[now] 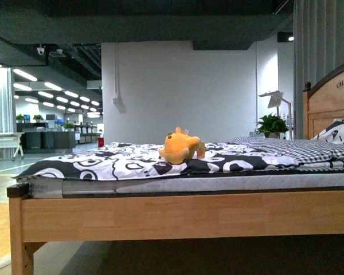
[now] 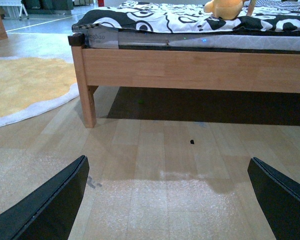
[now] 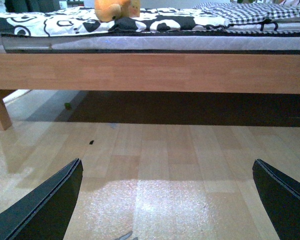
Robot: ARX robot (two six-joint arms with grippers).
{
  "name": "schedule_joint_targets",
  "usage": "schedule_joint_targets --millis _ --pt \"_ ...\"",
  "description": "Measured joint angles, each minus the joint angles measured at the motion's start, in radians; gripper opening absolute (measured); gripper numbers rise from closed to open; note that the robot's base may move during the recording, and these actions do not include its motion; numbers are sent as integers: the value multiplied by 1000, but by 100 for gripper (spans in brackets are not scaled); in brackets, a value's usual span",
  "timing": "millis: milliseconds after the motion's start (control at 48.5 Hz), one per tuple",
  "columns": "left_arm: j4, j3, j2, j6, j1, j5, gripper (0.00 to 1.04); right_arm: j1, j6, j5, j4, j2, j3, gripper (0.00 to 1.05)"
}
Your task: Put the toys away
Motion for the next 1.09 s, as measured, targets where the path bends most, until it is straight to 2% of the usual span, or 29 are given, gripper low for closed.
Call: schedule_joint_targets --millis 1094 --pt "0 0 0 0 0 -2 99 0 0 0 0 0 0 104"
